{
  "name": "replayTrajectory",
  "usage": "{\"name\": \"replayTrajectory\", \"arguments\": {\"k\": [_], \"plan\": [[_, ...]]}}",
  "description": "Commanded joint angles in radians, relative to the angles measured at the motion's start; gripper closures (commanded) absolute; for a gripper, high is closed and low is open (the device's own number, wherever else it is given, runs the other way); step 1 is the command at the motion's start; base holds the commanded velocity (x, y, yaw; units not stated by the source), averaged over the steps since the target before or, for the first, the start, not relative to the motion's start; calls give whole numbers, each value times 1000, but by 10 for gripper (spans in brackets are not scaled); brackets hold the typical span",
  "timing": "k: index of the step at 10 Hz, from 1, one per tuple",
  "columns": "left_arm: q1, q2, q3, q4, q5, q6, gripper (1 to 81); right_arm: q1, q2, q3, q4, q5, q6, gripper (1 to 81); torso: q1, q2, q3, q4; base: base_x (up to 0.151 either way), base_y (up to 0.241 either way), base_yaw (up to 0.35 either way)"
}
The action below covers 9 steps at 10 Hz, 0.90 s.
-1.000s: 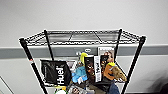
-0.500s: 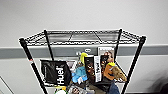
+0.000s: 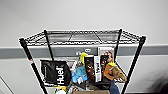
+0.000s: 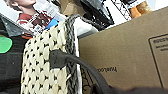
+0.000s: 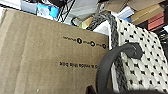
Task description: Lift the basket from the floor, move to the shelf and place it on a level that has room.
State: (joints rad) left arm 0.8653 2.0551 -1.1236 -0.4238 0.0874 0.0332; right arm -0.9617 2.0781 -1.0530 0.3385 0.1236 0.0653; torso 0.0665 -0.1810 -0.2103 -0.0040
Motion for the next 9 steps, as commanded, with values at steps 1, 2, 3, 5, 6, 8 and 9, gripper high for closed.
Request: {"name": "replayTrajectory", "arguments": {"k": [1,2,3,5,6,8,9], "plan": [[-163,-76,137,-3,35,16,811,154,-77,134,-21,-24,5,811,0,0,0,0,0,0,0],[-179,-91,168,-4,35,14,811,172,-95,162,-18,-24,5,811,0,0,0,0,0,0,0],[-191,-104,195,-4,35,13,811,189,-111,188,-18,-24,5,811,0,0,0,0,0,0,0],[-219,-131,246,-6,35,8,811,209,-138,222,-13,-24,5,811,0,0,0,0,0,0,0],[-240,-153,269,-7,35,7,811,224,-152,237,-12,-25,5,811,0,0,0,0,0,0,0],[-291,-193,310,-12,35,4,811,272,-194,283,-10,-32,16,811,0,0,0,0,0,0,0],[-321,-208,336,-16,37,-1,811,301,-212,304,-10,-33,17,811,0,0,0,0,0,0,0]]}}
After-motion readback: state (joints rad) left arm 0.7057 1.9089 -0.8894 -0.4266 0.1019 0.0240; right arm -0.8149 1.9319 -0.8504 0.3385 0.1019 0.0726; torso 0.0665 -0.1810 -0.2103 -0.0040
